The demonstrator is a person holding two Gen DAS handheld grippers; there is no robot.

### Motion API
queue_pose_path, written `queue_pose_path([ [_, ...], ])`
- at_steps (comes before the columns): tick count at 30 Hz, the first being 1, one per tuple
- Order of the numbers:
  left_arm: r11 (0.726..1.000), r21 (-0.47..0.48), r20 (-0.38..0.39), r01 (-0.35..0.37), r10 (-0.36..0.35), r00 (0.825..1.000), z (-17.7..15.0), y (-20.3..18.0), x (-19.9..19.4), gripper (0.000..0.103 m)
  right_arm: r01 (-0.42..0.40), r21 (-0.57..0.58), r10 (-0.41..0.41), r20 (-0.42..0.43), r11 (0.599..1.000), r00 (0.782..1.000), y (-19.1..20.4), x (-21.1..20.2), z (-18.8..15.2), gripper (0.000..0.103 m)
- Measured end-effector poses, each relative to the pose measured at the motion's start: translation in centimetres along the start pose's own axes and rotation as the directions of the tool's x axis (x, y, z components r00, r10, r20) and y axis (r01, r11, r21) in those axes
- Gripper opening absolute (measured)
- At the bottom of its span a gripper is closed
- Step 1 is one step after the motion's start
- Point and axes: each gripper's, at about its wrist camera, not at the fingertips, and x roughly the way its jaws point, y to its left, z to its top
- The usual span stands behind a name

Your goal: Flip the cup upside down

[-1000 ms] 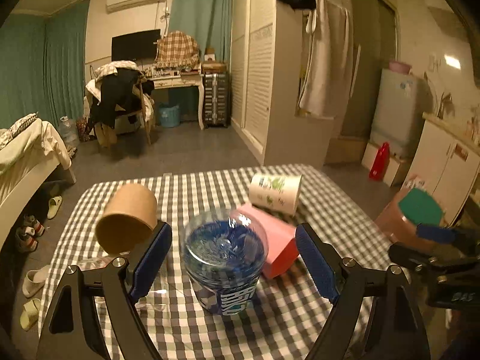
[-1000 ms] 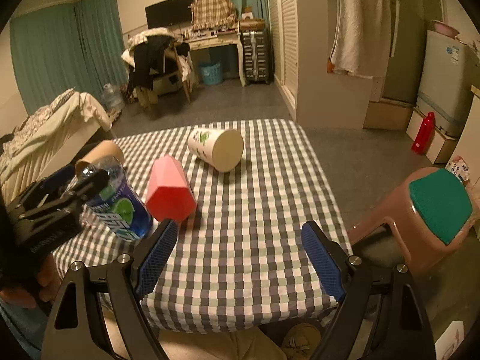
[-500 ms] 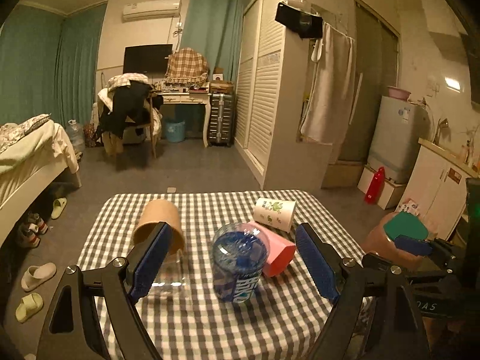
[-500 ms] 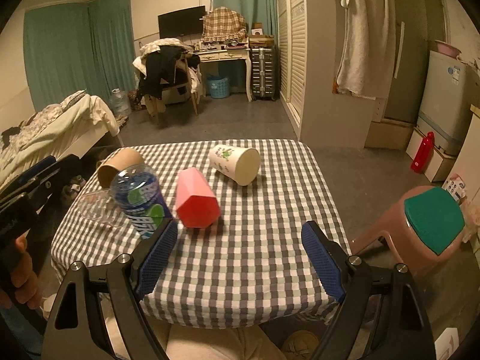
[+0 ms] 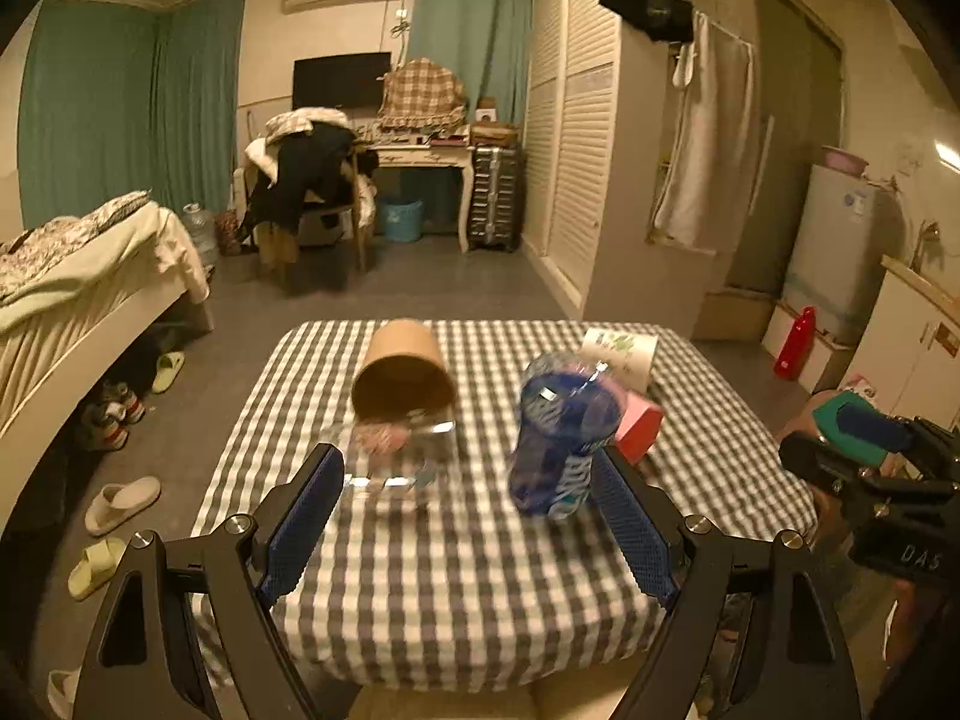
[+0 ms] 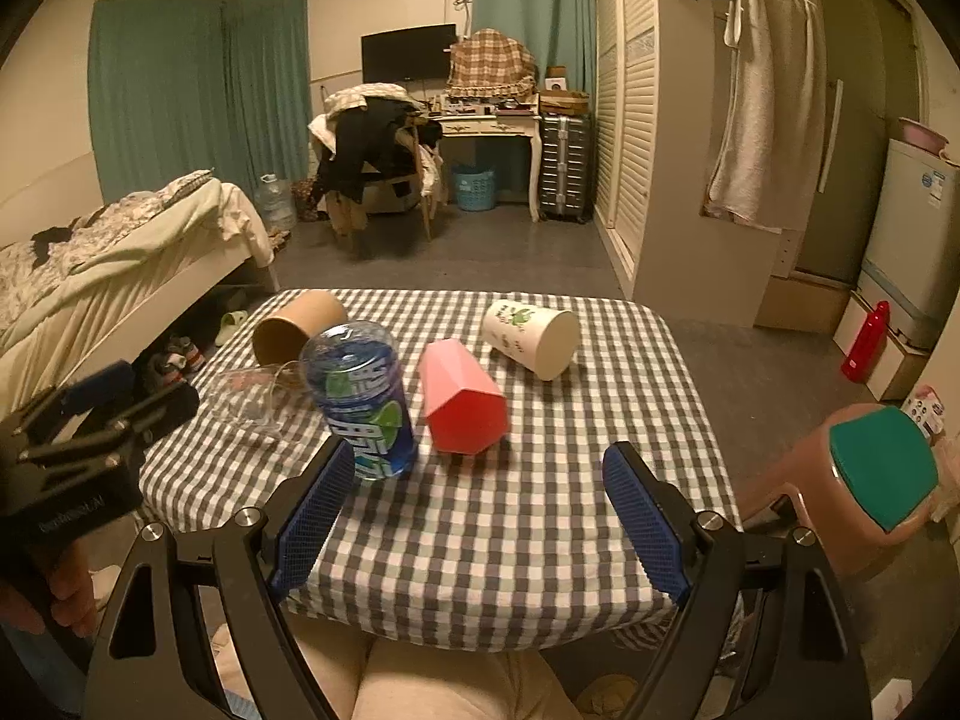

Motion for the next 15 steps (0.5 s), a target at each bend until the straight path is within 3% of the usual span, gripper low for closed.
queue_pose_path([
  [10,0.999,0.002,-0.021,-0.051,0.051,0.998,-2.1,1.2,-0.2,0.089,0.007,-0.018,-0.007,-0.011,1.000,1.000,0.9,2.1,-1.4,0.085],
  [15,0.998,-0.011,-0.031,-0.064,0.064,0.997,-2.2,1.6,0.4,0.095,0.013,-0.010,-0.013,-0.017,1.000,1.000,0.9,2.9,-1.5,0.095],
])
